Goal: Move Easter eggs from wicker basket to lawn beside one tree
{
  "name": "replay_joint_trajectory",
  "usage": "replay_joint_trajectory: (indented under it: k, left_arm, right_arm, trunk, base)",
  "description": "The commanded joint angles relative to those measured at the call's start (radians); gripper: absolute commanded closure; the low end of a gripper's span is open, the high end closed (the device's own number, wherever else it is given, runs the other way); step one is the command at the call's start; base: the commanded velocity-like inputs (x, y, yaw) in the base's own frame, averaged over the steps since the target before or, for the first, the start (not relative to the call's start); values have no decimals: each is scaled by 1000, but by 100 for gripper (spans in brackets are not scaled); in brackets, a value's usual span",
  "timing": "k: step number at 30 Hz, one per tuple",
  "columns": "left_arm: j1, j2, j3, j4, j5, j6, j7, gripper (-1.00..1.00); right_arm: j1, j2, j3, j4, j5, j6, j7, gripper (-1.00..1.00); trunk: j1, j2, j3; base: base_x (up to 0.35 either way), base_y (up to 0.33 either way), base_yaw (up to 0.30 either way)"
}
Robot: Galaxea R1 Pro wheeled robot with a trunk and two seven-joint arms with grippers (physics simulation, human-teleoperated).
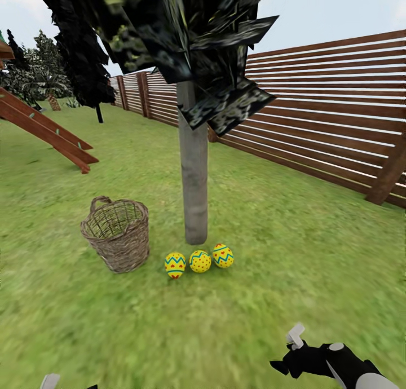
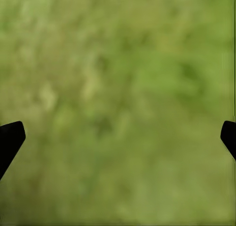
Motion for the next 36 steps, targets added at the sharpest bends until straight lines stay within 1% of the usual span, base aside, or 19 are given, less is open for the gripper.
replay_joint_trajectory:
  k: [1,10,15,17,19,21,29,32,36]
  left_arm:
    - [-1,1,-7,0,10,11,-2,-100]
    - [-1,-5,-7,3,10,14,0,-100]
    - [-1,-11,-9,4,9,16,5,-100]
    - [-1,-13,-10,3,8,17,6,-100]
    - [-1,-23,-11,2,7,17,6,-100]
    - [-1,-32,-11,3,6,17,6,-100]
    - [-1,-37,-11,6,8,19,6,-100]
    - [-1,-50,-12,6,6,19,11,-100]
    - [-2,-58,-13,4,4,19,28,-100]
  right_arm:
    - [0,0,-8,0,10,-4,4,-100]
    - [-1,-2,-10,0,5,-5,-2,-100]
    - [0,-2,-9,1,11,-5,-6,-100]
    - [0,-7,-8,3,12,-4,-9,-100]
    - [0,-17,-9,9,10,-3,-9,-100]
    - [0,-21,-9,15,7,-1,-12,-100]
    - [2,-17,-9,28,6,-3,-28,-100]
    - [4,-17,-9,29,6,-3,-28,-100]
    - [6,-21,-10,28,5,-3,-27,-100]
  trunk:
    - [-1,0,3]
    - [-5,2,38]
    - [-7,3,57]
    - [-8,4,65]
    - [-9,4,73]
    - [-10,5,80]
    - [-13,6,111]
    - [-15,7,123]
    - [-19,12,138]
  base:
    - [-39,0,0]
    - [-7,0,0]
    - [0,0,0]
    - [0,0,0]
    - [0,0,0]
    - [0,0,0]
    - [0,0,0]
    - [0,0,0]
    - [0,0,0]
